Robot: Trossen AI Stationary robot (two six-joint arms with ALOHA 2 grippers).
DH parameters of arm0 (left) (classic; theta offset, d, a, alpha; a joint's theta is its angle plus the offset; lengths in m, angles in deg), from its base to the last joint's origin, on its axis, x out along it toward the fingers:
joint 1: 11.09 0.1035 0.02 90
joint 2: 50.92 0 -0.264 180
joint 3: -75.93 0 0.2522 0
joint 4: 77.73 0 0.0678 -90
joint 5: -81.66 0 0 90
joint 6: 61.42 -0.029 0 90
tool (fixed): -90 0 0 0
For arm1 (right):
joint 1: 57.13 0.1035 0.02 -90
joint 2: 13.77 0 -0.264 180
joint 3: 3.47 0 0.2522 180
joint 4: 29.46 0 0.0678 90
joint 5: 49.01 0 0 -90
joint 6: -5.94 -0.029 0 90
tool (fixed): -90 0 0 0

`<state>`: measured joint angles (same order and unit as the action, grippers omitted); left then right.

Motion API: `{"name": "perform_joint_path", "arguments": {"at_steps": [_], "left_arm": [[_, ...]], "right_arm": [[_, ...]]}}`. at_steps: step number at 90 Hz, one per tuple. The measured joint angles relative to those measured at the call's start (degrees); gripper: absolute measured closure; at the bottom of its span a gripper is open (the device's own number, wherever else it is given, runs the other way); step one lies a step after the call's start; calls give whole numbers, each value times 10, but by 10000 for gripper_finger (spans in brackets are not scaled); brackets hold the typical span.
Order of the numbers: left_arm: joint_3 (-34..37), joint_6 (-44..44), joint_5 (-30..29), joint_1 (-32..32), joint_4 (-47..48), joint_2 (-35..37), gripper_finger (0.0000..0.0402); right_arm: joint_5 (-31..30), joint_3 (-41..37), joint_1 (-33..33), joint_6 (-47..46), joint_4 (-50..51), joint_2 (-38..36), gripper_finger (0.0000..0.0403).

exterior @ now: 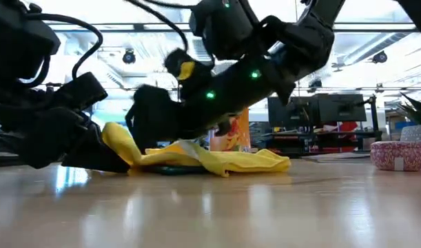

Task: Apply microfiber cloth
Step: Wipe the front and back of the tablet with the yellow microfiber cloth

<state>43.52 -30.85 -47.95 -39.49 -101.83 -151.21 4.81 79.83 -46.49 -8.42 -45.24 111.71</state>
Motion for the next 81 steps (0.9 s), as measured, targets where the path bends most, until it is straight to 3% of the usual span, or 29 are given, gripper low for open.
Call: {"name": "perform_joint_path", "arguments": {"at_steps": [9, 23, 35, 44, 52, 68, 81], "left_arm": [[0, 1, 0, 0, 0, 0, 381], [0, 14, -1, 0, -24, 0, 381], [0, -5, 53, 0, -71, 20, 381], [-1, -38, 54, 17, -69, 60, 381], [0, -56, 53, 47, -40, 90, 381], [0, -77, 106, 120, 12, 118, 381], [-1, -77, 139, 133, 20, 129, 381]], "right_arm": [[37, -32, -13, -18, -1, -26, 403], [169, -68, -27, -26, -26, -36, 403], [139, -72, -26, -28, -29, -19, 403], [139, -59, -31, -31, -34, -6, 403], [139, -47, -32, -25, -33, 1, 403], [141, -35, -28, -7, -19, 0, 403], [141, -35, -24, 4, -5, -25, 403]]}}
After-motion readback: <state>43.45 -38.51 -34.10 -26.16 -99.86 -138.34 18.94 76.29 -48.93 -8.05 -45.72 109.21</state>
